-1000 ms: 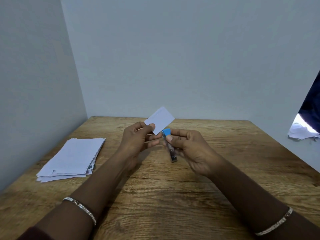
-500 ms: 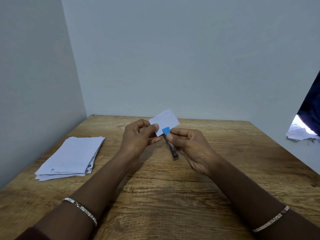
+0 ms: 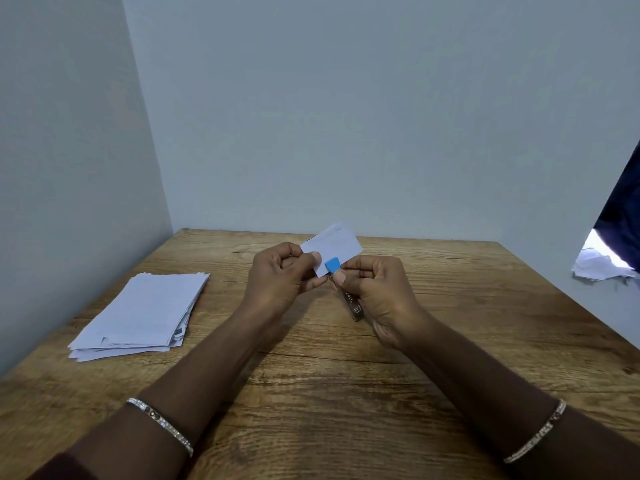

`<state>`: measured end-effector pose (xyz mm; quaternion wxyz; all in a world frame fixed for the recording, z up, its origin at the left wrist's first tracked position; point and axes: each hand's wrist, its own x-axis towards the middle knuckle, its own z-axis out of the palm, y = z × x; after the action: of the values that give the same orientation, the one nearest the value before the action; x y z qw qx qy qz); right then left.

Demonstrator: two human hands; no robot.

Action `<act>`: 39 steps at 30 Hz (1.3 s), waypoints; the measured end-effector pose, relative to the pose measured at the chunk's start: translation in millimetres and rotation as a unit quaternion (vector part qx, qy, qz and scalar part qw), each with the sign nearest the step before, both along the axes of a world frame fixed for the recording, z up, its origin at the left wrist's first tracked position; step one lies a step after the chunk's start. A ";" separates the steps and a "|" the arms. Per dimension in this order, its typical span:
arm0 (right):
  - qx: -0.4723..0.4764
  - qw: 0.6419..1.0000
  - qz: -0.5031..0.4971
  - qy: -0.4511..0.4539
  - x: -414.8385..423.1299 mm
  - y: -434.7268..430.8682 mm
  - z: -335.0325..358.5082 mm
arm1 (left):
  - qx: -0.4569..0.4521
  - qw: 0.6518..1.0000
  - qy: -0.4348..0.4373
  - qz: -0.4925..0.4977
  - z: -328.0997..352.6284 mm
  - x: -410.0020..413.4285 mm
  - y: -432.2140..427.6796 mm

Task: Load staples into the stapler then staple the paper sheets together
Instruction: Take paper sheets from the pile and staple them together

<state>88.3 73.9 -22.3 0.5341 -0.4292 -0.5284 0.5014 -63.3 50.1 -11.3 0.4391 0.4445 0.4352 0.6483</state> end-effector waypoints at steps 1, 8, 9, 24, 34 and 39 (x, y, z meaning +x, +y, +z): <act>0.004 1.000 -0.003 -0.008 0.0 -0.1 0.2 | -0.001 1.000 0.000 -0.001 -0.3 0.0 -0.3; -0.030 0.990 0.130 0.049 16.3 0.6 4.8 | -0.007 1.000 -0.004 -0.002 1.8 -1.7 -0.3; -0.028 0.988 0.142 0.047 17.7 0.1 5.4 | -0.010 1.000 -0.006 0.001 2.3 -2.7 0.2; -0.024 0.989 0.127 0.066 19.7 1.0 9.2 | 0.006 1.000 0.014 -0.009 9.1 -4.6 -1.1; -0.015 0.999 0.034 0.035 8.5 3.9 3.9 | 0.000 1.000 0.020 -0.016 2.4 -1.3 -1.8; -0.007 1.000 0.018 0.025 6.6 1.7 4.3 | -0.005 0.999 -0.019 -0.030 -0.5 -0.3 -1.7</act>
<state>95.0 75.7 -18.0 0.5351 -0.4108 -0.5193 0.5246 -63.6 48.5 -11.8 0.4687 0.4431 0.4160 0.6410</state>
